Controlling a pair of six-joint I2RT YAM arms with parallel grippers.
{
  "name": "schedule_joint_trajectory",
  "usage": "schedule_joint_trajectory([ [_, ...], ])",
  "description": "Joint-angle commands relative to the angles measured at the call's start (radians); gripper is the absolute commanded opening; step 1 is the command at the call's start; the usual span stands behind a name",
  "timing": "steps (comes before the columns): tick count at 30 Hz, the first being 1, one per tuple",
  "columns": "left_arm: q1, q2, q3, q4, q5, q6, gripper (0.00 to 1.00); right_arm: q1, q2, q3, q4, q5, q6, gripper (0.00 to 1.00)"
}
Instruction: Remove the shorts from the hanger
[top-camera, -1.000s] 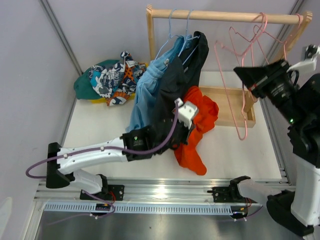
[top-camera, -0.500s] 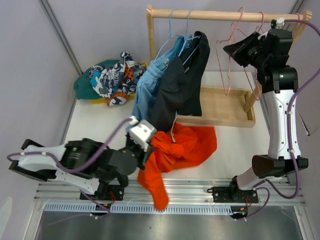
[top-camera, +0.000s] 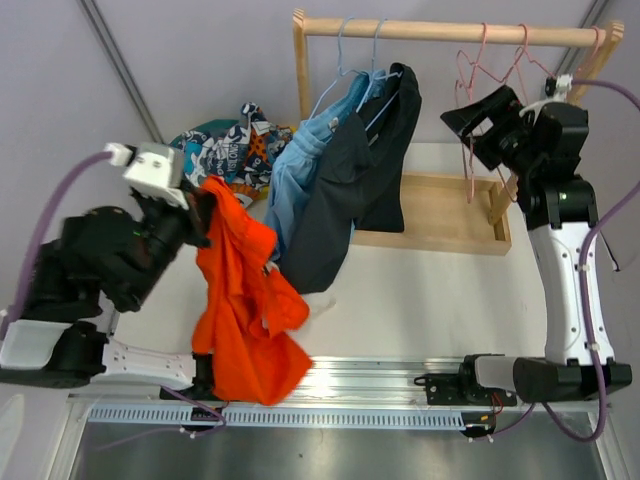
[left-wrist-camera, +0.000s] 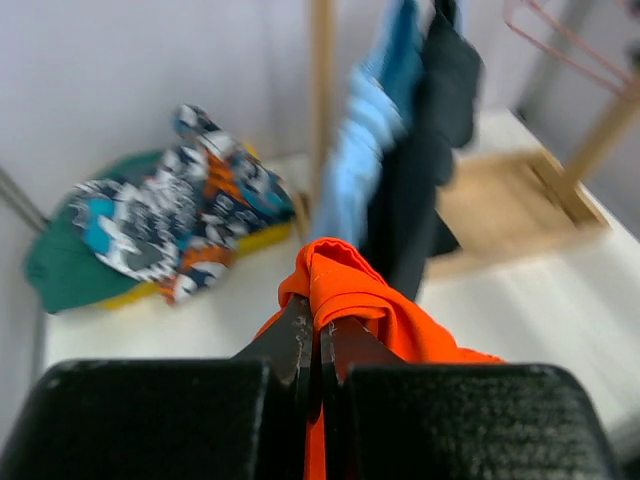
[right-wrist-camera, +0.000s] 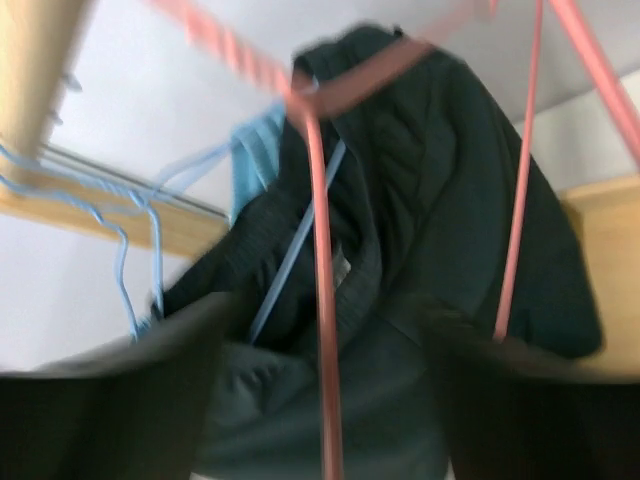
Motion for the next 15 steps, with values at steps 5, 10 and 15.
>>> schedule_joint_trajectory([
  [5, 0.471, 0.146, 0.280, 0.278, 0.223, 0.403, 0.00, -0.011, -0.146, -0.163, -0.020, -0.023, -0.077, 0.99],
  [10, 0.811, 0.288, 0.453, 0.337, 0.369, 0.431, 0.00, -0.014, -0.266, -0.313, -0.005, -0.023, -0.105, 0.99],
  [15, 1.091, 0.437, 0.581, 0.587, 0.551, 0.422, 0.00, -0.022, -0.353, -0.482, 0.064, -0.112, -0.104, 0.99],
])
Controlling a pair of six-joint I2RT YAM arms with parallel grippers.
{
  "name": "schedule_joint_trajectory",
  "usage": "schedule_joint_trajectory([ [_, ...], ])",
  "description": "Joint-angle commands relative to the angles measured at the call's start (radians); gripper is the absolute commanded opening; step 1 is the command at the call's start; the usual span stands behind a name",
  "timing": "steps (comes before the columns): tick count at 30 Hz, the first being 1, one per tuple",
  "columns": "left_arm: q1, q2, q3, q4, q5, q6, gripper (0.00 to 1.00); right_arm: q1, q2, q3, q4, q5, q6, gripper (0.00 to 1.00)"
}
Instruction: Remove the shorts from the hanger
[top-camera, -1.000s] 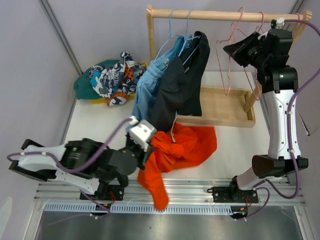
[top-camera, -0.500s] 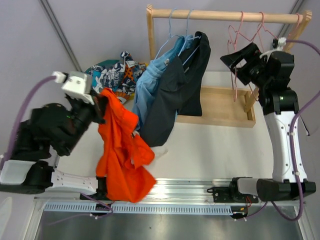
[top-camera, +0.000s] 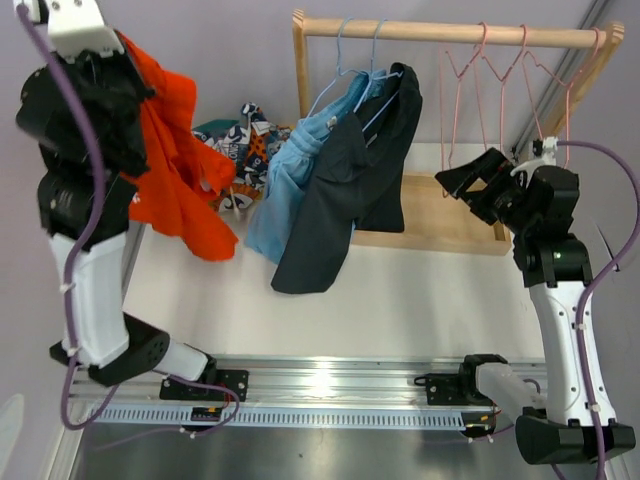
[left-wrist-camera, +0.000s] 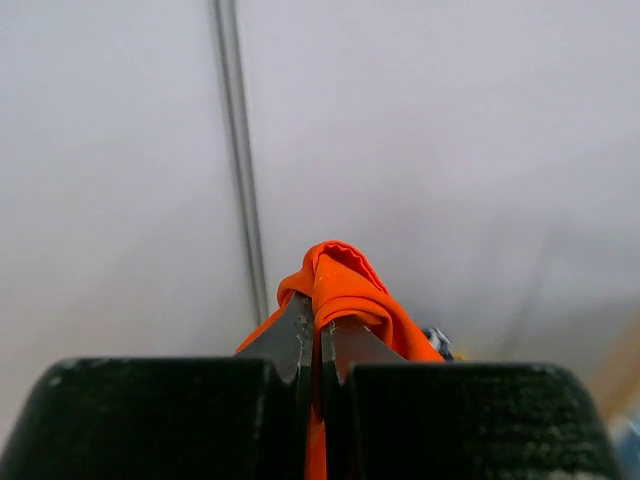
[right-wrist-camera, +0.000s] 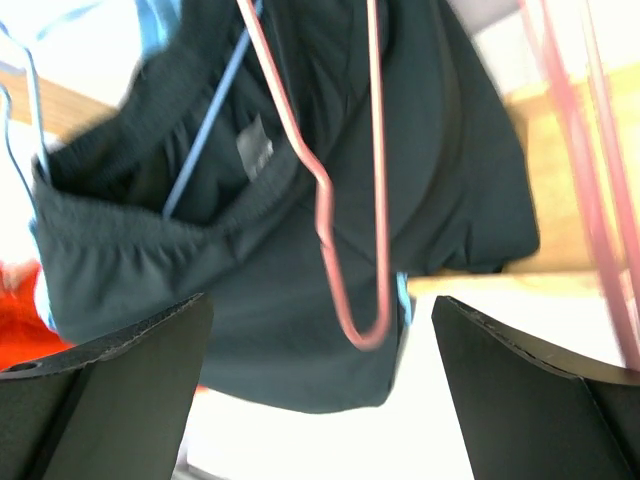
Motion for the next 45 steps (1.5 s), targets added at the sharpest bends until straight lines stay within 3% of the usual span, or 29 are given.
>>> schedule_joint_trajectory([
  [1, 0.140, 0.062, 0.021, 0.285, 0.213, 0.040, 0.00, -0.007, -0.063, -0.126, 0.099, -0.087, -0.008, 0.99],
  [5, 0.197, 0.191, 0.020, 0.601, 0.268, 0.065, 0.00, 0.004, -0.112, -0.274, 0.186, -0.154, 0.008, 1.00],
  [7, 0.244, 0.291, 0.088, 0.674, 0.297, 0.042, 0.00, 0.021, -0.124, -0.314, 0.211, -0.167, -0.009, 0.99],
  [9, 0.310, 0.381, 0.170, 0.689, 0.344, -0.065, 0.00, 0.036, -0.147, -0.378, 0.240, -0.171, -0.021, 0.99],
  [11, 0.355, 0.402, 0.158, 0.722, 0.395, -0.188, 0.00, 0.059, -0.164, -0.423, 0.248, -0.167, -0.033, 0.99],
  [16, 0.382, 0.461, -0.038, 0.800, 0.478, -0.267, 0.00, 0.097, -0.205, -0.496, 0.329, -0.162, -0.044, 1.00],
  [17, 0.386, 0.461, -0.203, 0.858, 0.477, -0.279, 0.00, 0.102, -0.216, -0.504, 0.350, -0.165, -0.044, 0.99],
  [19, 0.402, 0.466, -0.345, 0.925, 0.489, -0.323, 0.00, 0.108, -0.233, -0.506, 0.378, -0.173, -0.043, 0.99],
  [23, 0.445, 0.569, -0.440, 0.802, 0.581, -0.455, 0.02, 0.119, -0.268, -0.477, 0.380, -0.182, -0.052, 0.99],
  [26, 0.445, 0.610, -0.474, 0.701, 0.639, -0.511, 0.18, 0.123, -0.296, -0.454, 0.375, -0.184, -0.058, 0.99],
  [27, 0.445, 0.613, -0.480, 0.606, 0.642, -0.524, 0.49, 0.123, -0.314, -0.440, 0.370, -0.182, -0.058, 0.99],
  [28, 0.445, 0.615, -0.485, 0.575, 0.641, -0.550, 0.70, 0.123, -0.320, -0.432, 0.366, -0.182, -0.058, 0.99],
  [30, 0.473, 0.592, -0.542, 0.535, 0.647, -0.575, 0.99, 0.126, -0.342, -0.412, 0.343, -0.181, -0.053, 0.99],
  [35, 0.473, 0.485, -0.615, 0.438, 0.667, -0.581, 0.99, 0.137, -0.365, -0.316, 0.314, -0.188, -0.037, 0.99],
  [40, 0.470, 0.186, -0.733, 0.406, 0.682, -0.566, 0.99, 0.168, -0.328, -0.201, 0.352, -0.185, -0.009, 0.99],
  [45, 0.470, -0.029, -0.810, 0.251, 0.720, -0.561, 0.99, 0.223, -0.180, 0.009, 0.386, -0.150, -0.029, 0.99],
])
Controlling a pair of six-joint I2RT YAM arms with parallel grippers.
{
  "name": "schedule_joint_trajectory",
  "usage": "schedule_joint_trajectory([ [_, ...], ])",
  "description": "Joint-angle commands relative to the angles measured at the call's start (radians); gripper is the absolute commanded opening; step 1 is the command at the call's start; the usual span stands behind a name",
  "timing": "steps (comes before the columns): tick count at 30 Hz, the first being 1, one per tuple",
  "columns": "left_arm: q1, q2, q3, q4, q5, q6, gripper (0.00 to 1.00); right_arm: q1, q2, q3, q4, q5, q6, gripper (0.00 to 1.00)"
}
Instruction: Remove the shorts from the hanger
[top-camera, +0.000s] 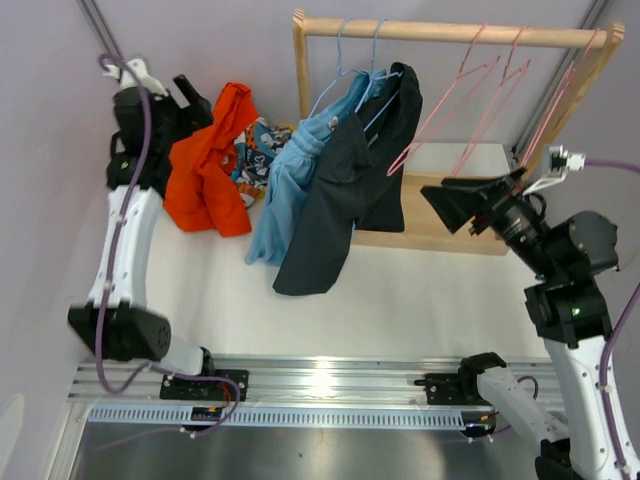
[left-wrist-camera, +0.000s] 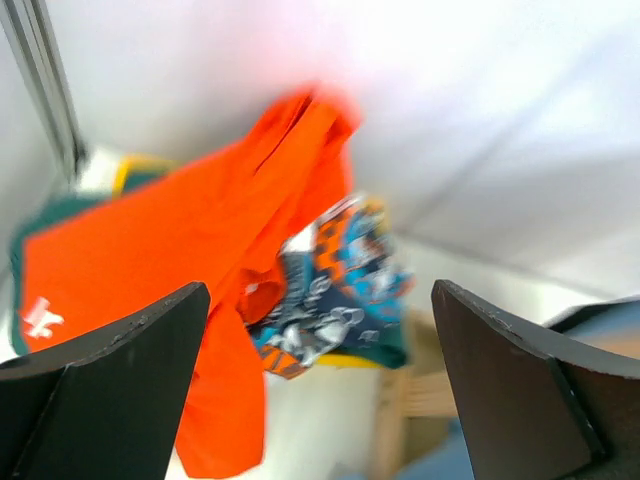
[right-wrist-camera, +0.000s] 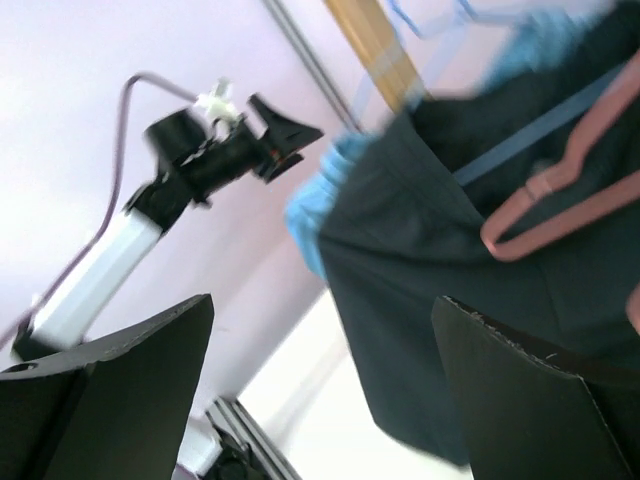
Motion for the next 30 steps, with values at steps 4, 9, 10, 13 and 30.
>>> schedule_joint_trajectory([
  [4, -0.005, -0.394, -0.253, -0.123, 0.082, 0.005, 0.99, 0.108, 0.215, 0.257, 0.105, 0.059, -0.058, 0.99],
  [9, -0.008, -0.669, -0.513, -0.158, 0.110, 0.024, 0.99, 0.159, 0.450, 0.457, 0.067, 0.137, -0.139, 0.99],
  [10, -0.009, -0.709, -0.566, -0.165, 0.128, 0.025, 0.99, 0.165, 0.481, 0.510, 0.062, 0.150, -0.148, 1.00],
  [13, -0.009, -0.832, -0.663, -0.206, 0.191, 0.040, 0.99, 0.172, 0.585, 0.599, 0.062, 0.184, -0.174, 0.99],
  [30, -0.057, -1.044, -0.887, -0.205, 0.059, 0.037, 0.99, 0.263, 0.849, 0.745, 0.039, 0.410, -0.216, 0.91],
])
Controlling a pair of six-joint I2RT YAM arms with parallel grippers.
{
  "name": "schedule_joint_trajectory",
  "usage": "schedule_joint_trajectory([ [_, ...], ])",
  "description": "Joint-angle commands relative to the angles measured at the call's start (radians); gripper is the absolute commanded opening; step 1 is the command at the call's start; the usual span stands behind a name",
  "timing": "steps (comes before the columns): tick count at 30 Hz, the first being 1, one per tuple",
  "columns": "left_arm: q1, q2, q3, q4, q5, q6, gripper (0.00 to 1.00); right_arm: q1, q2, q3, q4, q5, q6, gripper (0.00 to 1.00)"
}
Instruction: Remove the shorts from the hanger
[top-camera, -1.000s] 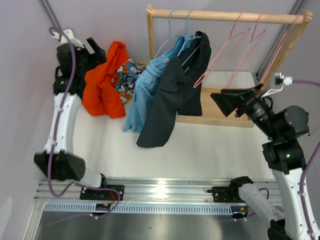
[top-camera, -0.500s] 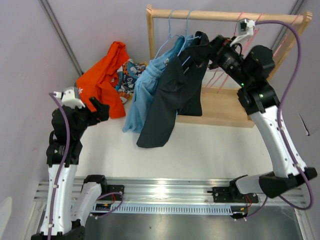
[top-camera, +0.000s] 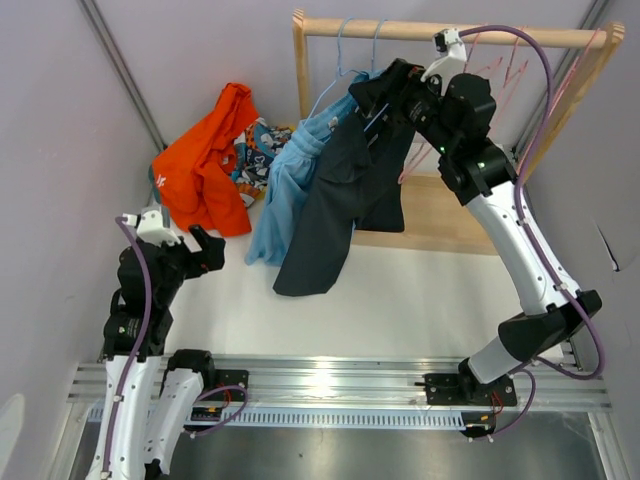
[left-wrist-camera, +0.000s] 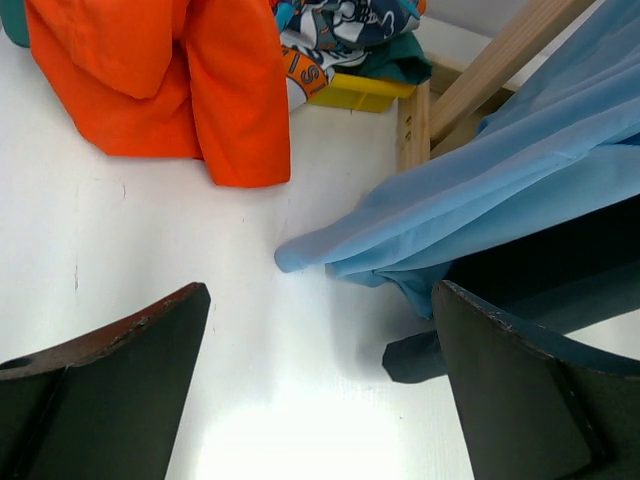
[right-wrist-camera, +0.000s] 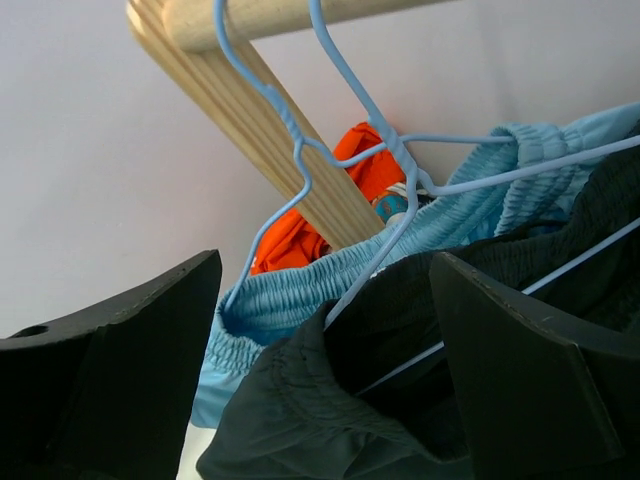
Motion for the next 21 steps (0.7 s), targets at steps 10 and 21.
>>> schedule_joint_trajectory([
  [10, -0.026, -0.046, -0.029, 0.057, -0.014, -0.011, 0.99, 0.072, 0.095, 0.078, 0.016, 0.174, -0.051, 0.77],
  [21, -0.042, -0.051, -0.019, 0.054, -0.016, -0.002, 0.99, 0.118, 0.050, 0.028, 0.114, 0.247, -0.074, 0.01],
])
